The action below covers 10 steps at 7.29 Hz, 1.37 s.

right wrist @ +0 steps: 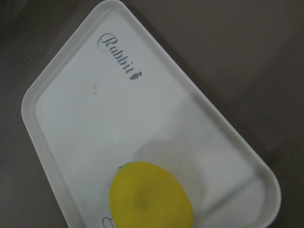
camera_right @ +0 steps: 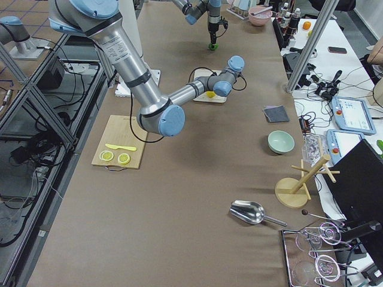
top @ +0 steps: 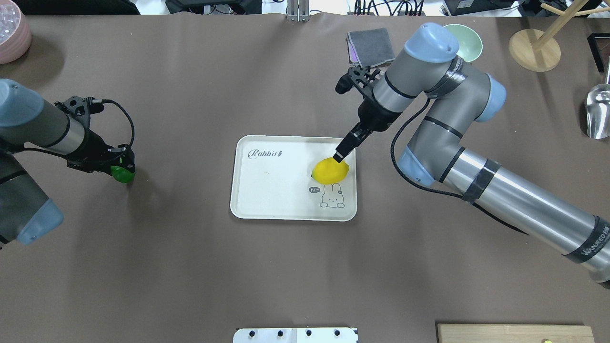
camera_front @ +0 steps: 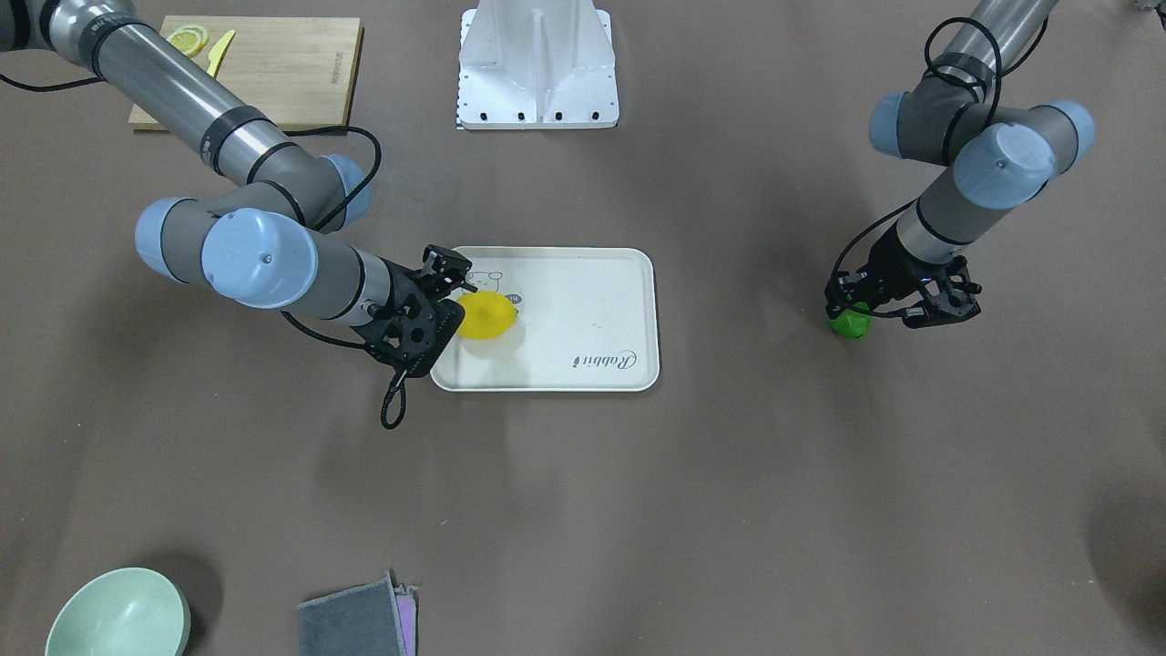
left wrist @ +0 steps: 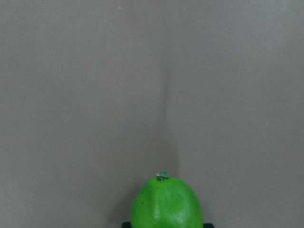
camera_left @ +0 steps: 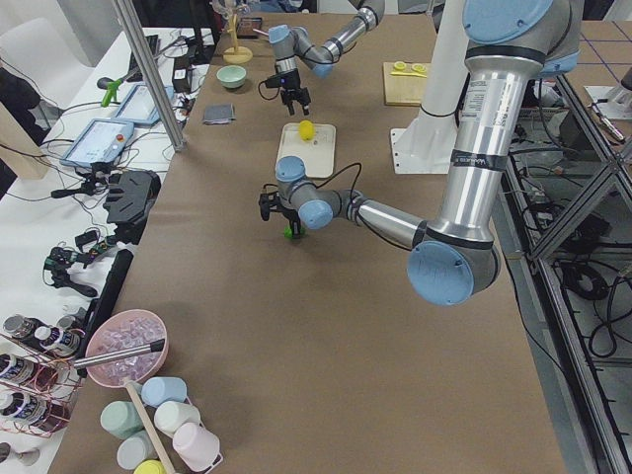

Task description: Place all lemons on tray

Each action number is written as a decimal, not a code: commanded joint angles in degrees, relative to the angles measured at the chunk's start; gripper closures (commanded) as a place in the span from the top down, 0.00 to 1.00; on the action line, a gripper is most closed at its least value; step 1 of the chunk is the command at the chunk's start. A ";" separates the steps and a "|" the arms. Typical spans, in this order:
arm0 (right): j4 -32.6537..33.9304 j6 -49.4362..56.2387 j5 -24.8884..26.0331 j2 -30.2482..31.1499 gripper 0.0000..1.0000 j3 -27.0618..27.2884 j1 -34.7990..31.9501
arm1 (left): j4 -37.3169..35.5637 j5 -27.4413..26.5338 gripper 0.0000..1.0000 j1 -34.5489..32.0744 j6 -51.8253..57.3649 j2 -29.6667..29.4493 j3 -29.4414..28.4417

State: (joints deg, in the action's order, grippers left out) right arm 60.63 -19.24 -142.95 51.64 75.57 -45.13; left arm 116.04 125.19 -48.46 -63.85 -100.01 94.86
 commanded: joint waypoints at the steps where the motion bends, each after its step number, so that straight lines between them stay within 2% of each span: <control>1: 0.10 -0.09 -1.36 1.18 0.99 0.81 -3.72 | -11.02 3.83 0.00 -4.26 6.06 -0.53 5.64; 2: 0.19 -0.09 -1.88 3.10 0.98 2.46 -5.48 | -21.02 3.75 0.00 -5.50 11.23 -2.63 10.12; 3: 1.76 -0.53 -1.19 7.21 0.98 7.44 -6.19 | -29.12 3.83 0.00 -7.60 14.33 -6.91 11.73; 4: 7.34 -0.36 -0.66 10.64 0.99 13.23 -7.94 | -36.51 3.75 0.00 -8.23 15.06 -12.18 12.01; 5: 9.57 -0.01 -0.40 13.03 0.99 15.20 -9.96 | -42.42 3.66 0.00 -8.41 15.15 -17.10 11.92; 7: 13.69 -0.01 3.88 16.81 0.99 18.72 -13.04 | -45.44 3.48 0.00 -7.80 13.33 -23.09 11.14; 8: 13.99 -0.01 6.96 20.22 0.99 19.78 -14.71 | -48.07 3.39 0.00 -7.18 11.74 -28.87 8.69; 9: 14.34 -0.88 7.16 23.30 0.99 19.80 -16.81 | -48.10 2.96 0.00 -4.83 8.07 -33.45 5.62; 10: 15.56 -0.89 7.86 25.68 0.98 19.80 -19.01 | -48.10 0.17 0.00 -0.72 4.38 -38.02 2.03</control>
State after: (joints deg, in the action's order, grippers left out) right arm 74.96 -19.82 -136.20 73.94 95.10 -61.47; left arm 68.40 127.62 -53.12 -55.25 -132.21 100.92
